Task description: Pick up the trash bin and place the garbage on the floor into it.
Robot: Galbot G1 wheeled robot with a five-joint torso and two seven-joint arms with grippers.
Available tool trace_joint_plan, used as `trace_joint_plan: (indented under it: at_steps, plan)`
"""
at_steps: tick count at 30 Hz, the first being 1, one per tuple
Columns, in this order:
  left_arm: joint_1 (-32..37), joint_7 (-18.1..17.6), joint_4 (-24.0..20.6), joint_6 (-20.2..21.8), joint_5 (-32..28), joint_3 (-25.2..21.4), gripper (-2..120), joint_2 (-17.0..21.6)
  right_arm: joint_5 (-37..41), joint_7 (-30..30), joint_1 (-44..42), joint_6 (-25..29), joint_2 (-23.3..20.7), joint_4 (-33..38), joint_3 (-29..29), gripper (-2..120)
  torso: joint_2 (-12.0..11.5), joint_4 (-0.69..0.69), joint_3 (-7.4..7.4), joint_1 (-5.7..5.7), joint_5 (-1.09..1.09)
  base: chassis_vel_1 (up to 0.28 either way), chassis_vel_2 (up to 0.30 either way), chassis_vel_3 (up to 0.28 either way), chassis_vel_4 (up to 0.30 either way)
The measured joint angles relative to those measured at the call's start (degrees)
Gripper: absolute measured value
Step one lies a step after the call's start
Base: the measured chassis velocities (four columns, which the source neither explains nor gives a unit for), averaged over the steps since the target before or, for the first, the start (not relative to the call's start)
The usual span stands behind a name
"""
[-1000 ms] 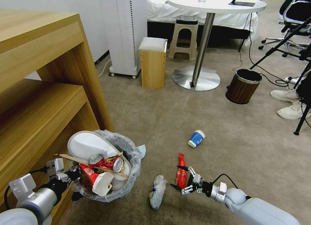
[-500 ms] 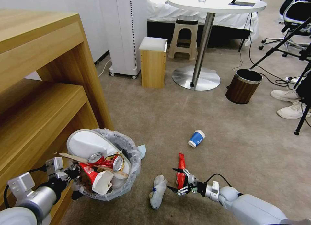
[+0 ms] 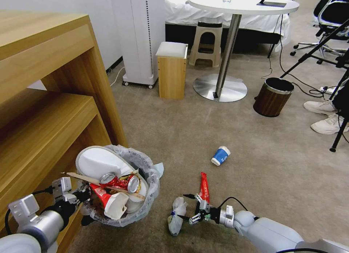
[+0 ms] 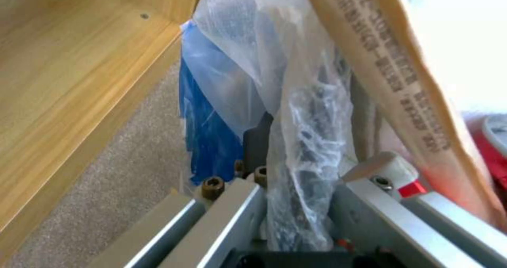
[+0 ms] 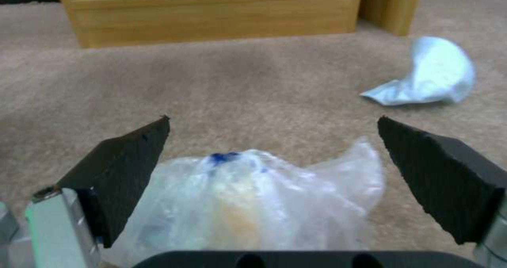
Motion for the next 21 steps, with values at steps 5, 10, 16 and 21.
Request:
trace_joint_plan:
  at_steps: [5,10,16,21]
  plan:
    - [0.05,0.0,-0.04,0.0,-0.02,0.01,0,-0.02,-0.64,-0.3,-0.1,-0.01,-0.04,0.02,-0.96,100,0.0,-0.01,0.0,0.0,0.01,0.0,0.0,0.0,0.0]
    - [0.09,-0.01,-0.36,-0.04,-0.09,-0.06,0,-0.01,-1.4,-0.41,-0.87,-0.02,-0.36,0.14,-0.26,100,0.0,0.0,0.0,0.0,0.01,0.0,0.0,0.0,0.0]
    - [-0.06,-0.11,-0.83,-0.1,-0.5,-0.11,0,0.06,-2.21,-0.45,-1.84,-0.02,-0.58,-0.47,0.55,99,0.0,-0.01,0.0,0.0,0.02,0.0,0.0,0.0,0.0]
    - [-0.12,-0.39,-1.33,-0.11,-1.29,-0.19,0,0.12,-2.03,-0.4,-1.99,-0.04,-0.38,-1.27,0.49,98,0.0,0.0,0.0,0.0,0.01,0.0,0.0,0.0,0.0]
